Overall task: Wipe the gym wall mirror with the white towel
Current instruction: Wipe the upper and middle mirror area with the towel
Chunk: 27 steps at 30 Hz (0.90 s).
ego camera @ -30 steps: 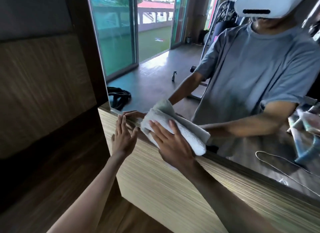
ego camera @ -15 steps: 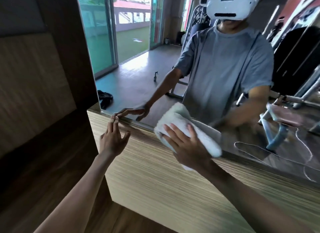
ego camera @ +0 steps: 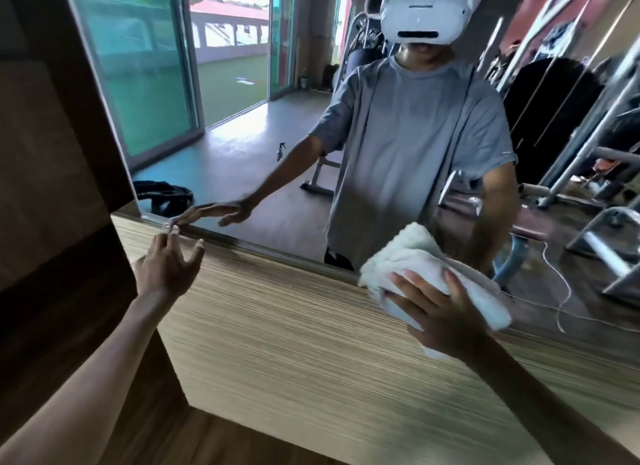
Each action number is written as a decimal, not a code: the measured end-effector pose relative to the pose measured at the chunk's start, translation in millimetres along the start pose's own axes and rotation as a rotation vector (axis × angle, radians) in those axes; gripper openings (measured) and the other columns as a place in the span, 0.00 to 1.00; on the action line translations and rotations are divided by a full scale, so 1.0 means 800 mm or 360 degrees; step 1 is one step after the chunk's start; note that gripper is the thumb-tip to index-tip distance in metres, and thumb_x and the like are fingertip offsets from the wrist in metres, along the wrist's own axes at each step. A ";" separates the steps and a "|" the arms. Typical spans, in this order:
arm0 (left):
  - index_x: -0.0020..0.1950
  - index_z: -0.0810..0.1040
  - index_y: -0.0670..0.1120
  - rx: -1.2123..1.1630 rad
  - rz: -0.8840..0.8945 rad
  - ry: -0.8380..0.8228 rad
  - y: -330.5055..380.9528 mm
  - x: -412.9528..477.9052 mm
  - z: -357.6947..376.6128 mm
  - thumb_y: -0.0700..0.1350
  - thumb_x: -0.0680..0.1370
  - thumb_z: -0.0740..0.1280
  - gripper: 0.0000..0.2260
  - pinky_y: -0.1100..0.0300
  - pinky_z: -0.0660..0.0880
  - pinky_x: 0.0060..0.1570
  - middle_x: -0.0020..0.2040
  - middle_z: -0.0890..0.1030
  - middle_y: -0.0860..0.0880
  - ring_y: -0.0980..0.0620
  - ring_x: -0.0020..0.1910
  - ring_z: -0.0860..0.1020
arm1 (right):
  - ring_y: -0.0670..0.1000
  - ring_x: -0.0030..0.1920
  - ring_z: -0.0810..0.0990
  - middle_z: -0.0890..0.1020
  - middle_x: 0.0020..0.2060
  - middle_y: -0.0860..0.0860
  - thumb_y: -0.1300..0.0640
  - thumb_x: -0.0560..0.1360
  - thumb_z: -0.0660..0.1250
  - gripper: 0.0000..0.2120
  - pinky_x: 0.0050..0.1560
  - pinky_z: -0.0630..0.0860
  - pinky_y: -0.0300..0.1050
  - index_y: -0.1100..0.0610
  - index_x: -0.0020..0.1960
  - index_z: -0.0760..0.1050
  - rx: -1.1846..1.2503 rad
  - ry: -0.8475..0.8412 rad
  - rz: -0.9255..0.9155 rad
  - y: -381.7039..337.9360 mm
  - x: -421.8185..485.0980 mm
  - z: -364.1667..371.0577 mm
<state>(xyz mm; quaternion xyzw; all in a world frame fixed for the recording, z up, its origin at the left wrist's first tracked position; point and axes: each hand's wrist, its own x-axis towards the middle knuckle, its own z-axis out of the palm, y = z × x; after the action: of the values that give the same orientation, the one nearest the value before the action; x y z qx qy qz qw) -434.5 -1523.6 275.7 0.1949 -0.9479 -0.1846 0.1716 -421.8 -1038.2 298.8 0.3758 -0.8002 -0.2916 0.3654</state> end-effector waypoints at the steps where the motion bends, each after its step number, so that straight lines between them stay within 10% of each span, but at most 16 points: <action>1: 0.77 0.64 0.39 -0.0021 -0.0025 -0.0010 0.009 -0.001 0.001 0.59 0.83 0.59 0.30 0.36 0.70 0.60 0.72 0.69 0.36 0.32 0.67 0.72 | 0.56 0.73 0.67 0.65 0.77 0.53 0.43 0.66 0.75 0.41 0.68 0.61 0.65 0.50 0.75 0.66 -0.0041 -0.0020 0.0019 0.012 -0.024 0.001; 14: 0.76 0.61 0.36 -0.0502 -0.0213 0.0136 0.201 -0.123 0.082 0.54 0.81 0.64 0.31 0.36 0.68 0.65 0.76 0.63 0.36 0.33 0.73 0.66 | 0.53 0.79 0.59 0.63 0.79 0.54 0.57 0.76 0.60 0.27 0.77 0.47 0.64 0.54 0.76 0.68 0.0296 0.0118 0.0088 -0.032 0.046 -0.003; 27: 0.81 0.40 0.38 -0.0982 -0.0144 0.0013 0.413 -0.270 0.166 0.69 0.72 0.50 0.49 0.43 0.38 0.76 0.80 0.36 0.35 0.39 0.80 0.37 | 0.53 0.77 0.62 0.64 0.78 0.51 0.47 0.76 0.63 0.23 0.66 0.62 0.67 0.48 0.71 0.71 -0.0124 0.0141 0.0305 0.162 -0.364 0.042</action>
<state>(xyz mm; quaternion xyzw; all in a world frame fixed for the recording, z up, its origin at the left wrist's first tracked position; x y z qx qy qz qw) -401.6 -1109.6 243.2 0.1764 -0.8367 -0.4703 0.2180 -368.1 -723.6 269.8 0.2955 -0.8035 -0.2692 0.4411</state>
